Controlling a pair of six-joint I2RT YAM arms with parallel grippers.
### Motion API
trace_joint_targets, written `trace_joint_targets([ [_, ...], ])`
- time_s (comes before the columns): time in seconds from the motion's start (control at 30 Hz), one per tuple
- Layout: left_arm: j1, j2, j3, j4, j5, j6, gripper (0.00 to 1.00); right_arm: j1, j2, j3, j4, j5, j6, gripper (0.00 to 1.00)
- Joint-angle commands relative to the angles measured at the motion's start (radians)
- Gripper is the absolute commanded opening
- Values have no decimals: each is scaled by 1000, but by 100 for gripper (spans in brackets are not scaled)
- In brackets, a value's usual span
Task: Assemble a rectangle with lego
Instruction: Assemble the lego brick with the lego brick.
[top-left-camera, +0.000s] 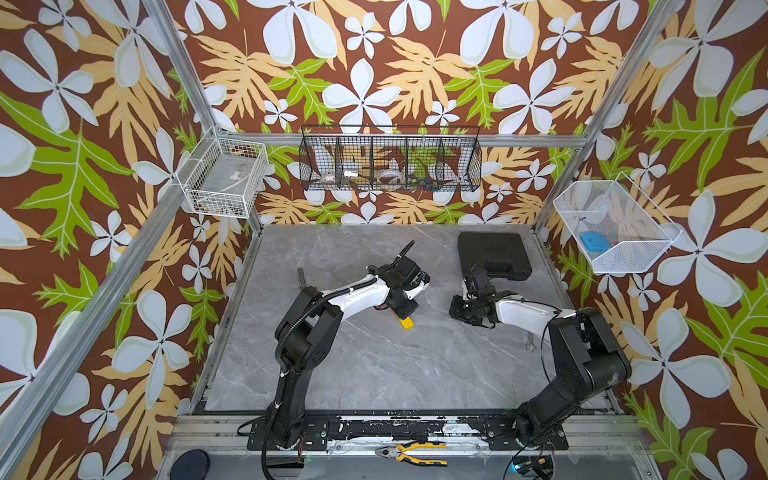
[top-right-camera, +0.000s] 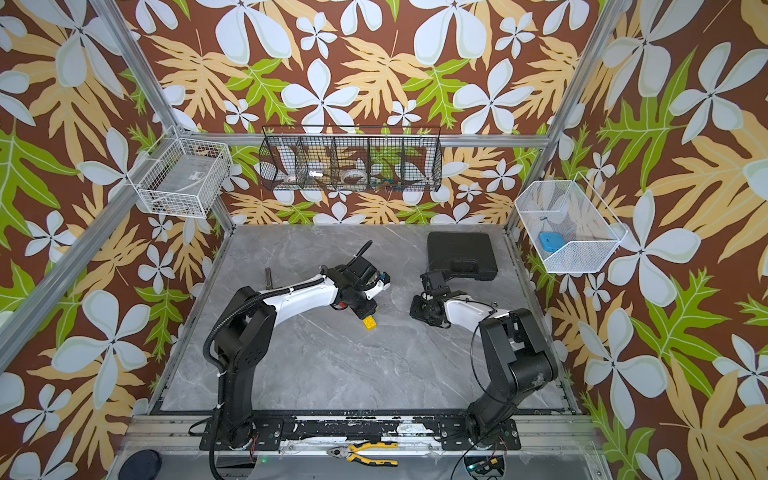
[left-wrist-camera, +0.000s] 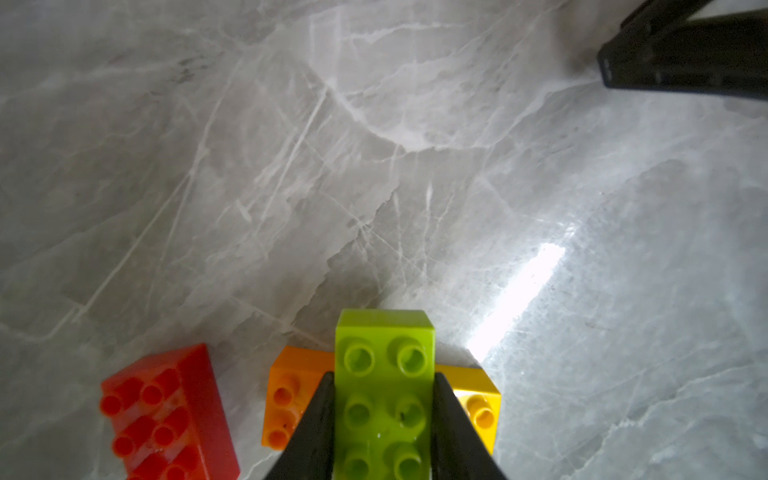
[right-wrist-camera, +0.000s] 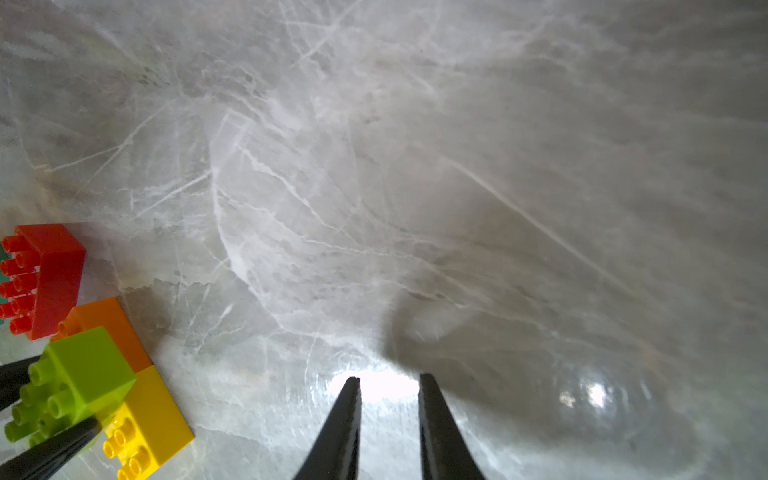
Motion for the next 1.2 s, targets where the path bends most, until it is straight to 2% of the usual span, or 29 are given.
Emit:
trace_joint_targets([
  [0.0, 2, 1, -5, -2, 8, -4, 0, 1, 3, -1, 8, 9, -1, 24],
  [0.33, 3, 9, -15, 19, 7, -4, 0, 2, -1, -8, 9, 6, 1, 24],
  [0.73, 7, -9, -93, 53, 48, 3, 0, 29, -3, 12, 8, -3, 13, 24],
  [0.9, 21, 3, -92, 42, 44, -34, 0, 34, -3, 19, 8, -5, 18, 24],
  [1.17, 27, 11, -124, 85, 99, -55, 0, 72, 16, 54, 5, -21, 18, 24],
])
